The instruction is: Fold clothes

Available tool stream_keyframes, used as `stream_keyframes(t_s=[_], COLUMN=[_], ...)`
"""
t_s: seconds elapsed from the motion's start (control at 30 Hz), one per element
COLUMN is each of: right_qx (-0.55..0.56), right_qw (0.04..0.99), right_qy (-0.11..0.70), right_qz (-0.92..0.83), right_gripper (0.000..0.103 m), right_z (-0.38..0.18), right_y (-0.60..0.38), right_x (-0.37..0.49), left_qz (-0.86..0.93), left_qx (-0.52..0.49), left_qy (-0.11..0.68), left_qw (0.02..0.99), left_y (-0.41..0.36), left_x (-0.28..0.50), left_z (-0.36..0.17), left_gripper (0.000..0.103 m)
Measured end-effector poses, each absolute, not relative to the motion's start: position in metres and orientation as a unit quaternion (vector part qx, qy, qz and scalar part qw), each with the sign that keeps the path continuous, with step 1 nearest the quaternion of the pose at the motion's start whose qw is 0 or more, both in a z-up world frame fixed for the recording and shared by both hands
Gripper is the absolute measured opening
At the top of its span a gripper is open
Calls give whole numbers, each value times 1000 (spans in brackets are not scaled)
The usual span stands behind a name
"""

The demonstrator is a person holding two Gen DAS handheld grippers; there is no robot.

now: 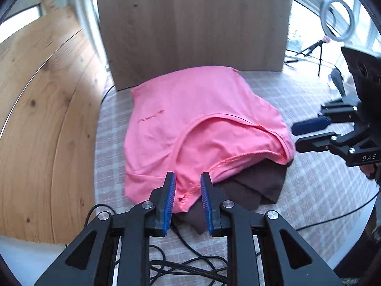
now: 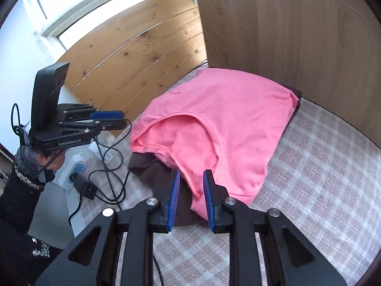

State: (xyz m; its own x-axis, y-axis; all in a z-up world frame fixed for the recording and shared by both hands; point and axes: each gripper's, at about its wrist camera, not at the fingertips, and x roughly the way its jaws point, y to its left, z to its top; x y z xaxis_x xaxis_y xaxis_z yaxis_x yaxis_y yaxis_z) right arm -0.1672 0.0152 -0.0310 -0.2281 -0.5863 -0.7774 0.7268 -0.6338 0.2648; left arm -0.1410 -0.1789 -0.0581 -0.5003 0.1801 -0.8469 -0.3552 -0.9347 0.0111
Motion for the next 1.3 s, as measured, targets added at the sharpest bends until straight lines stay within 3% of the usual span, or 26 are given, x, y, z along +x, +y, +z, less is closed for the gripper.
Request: stream_keyframes(t_s=[0.07,0.2,0.37,0.43,0.57,0.63,0.67,0.7,0.77,0.9,1.1,1.23,1.3], right_qx=[445,466,448,465,462,451,454,459,473,481,444,473,513], right_qw=[428,420,420,437,470,453,441,429,424,410,406,375,339], right_qy=[123,166,241,242,137,112,106,101,97,172,108,131,143], right_qz=[-777,-761,-752,-731,-739,-761,-767,-771,-766,-755,-791,-787,-776], right_gripper=[42,42,42,42,41,27,8,4,4,4,5,5,5], right_z=[-38,-64,-66,-64,-36,-33,-37,-43,-58,-72,-29,-57,-74], right_y=[-3,-20,-28,-29,-15,-16,-20,-25,-35,-45,-22,-46,-44], right_x=[-156,-162,-157,-158,-176,-189,-196,-202,-208,-190,-177,-187,-190], left_qz=[853,835,821,824,830,833,834,836,827,794,829,818,811], left_qx=[-487,-511,-526,-519,-505,-498,-494,-490,-504,-555,-503,-524,-548], left_qy=[104,127,141,138,134,132,131,130,125,131,94,68,70], left_qw=[159,163,173,181,196,203,207,210,218,212,226,226,193], left_y=[-176,-170,-165,-162,-156,-153,-152,-150,-145,-148,-153,-147,-154], left_x=[-145,-154,-160,-157,-153,-151,-150,-148,-157,-153,-136,-163,-158], left_z=[-66,-82,-92,-86,-73,-67,-64,-61,-72,-103,-70,-91,-99], left_gripper=[26,26,15,15,15,15,16,16,15,17,20,28,22])
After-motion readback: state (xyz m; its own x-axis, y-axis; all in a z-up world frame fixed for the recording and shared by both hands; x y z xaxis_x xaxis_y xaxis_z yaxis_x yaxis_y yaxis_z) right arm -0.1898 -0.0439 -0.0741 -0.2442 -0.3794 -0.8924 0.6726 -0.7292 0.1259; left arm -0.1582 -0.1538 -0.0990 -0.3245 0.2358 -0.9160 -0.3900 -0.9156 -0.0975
